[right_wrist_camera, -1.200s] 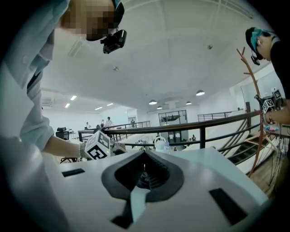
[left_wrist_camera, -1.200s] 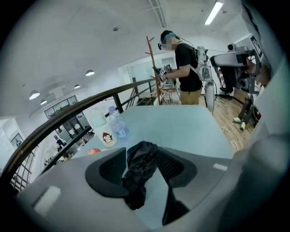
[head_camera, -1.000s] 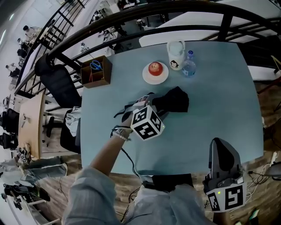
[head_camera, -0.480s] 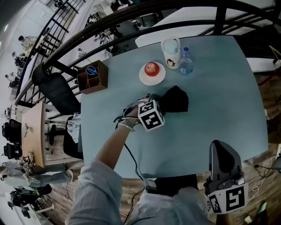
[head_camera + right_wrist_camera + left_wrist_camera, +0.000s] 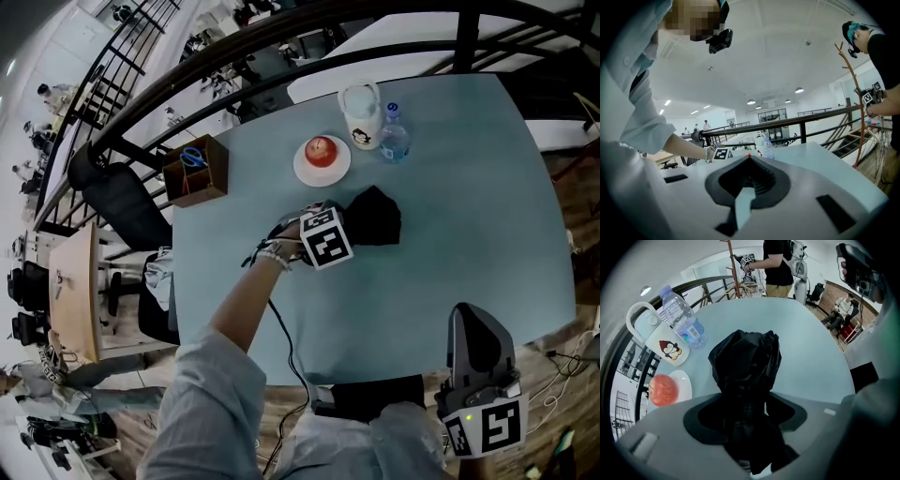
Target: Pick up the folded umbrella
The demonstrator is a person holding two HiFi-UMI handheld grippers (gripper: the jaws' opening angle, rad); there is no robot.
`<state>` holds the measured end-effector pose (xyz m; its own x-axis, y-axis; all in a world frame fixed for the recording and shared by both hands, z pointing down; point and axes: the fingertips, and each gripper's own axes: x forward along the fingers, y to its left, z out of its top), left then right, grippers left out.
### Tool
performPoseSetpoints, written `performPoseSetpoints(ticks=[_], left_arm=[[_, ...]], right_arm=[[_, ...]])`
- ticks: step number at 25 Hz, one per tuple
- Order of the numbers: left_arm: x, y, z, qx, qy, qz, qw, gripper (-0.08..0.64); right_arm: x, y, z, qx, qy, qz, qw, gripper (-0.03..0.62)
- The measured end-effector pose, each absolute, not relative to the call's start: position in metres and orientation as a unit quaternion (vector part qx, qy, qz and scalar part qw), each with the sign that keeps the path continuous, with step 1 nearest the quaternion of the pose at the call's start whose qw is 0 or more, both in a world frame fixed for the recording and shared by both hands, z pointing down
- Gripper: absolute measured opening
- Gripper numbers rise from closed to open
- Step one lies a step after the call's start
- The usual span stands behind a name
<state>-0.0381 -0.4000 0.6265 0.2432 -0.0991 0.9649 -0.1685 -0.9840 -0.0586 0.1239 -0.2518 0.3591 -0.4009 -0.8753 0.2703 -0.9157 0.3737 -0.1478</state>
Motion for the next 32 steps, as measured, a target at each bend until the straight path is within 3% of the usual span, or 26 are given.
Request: performPoseSetpoints(ticks=[9,16,32], left_arm=[[-0.034,-0.401,0.65,0.766,-0.066,0.639,0.023,0.284],[-0.036,-0.402,0.656,0.759,-0.036,0.647,0.067,0.293],[-0.037,-0.402,0.65,0.777,-0.061,0.627,0.022,0.281]], right_arm=[[0.127,-0.254,0.363,0.542,-0.825,0.143,0.072,0.0],[0.127,-0.258,0.361,0.539,-0.829,0.128,0.078,0.0],[0.12,-0.243,0.36,0.54,-0.828,0.126,0.088,0.0]])
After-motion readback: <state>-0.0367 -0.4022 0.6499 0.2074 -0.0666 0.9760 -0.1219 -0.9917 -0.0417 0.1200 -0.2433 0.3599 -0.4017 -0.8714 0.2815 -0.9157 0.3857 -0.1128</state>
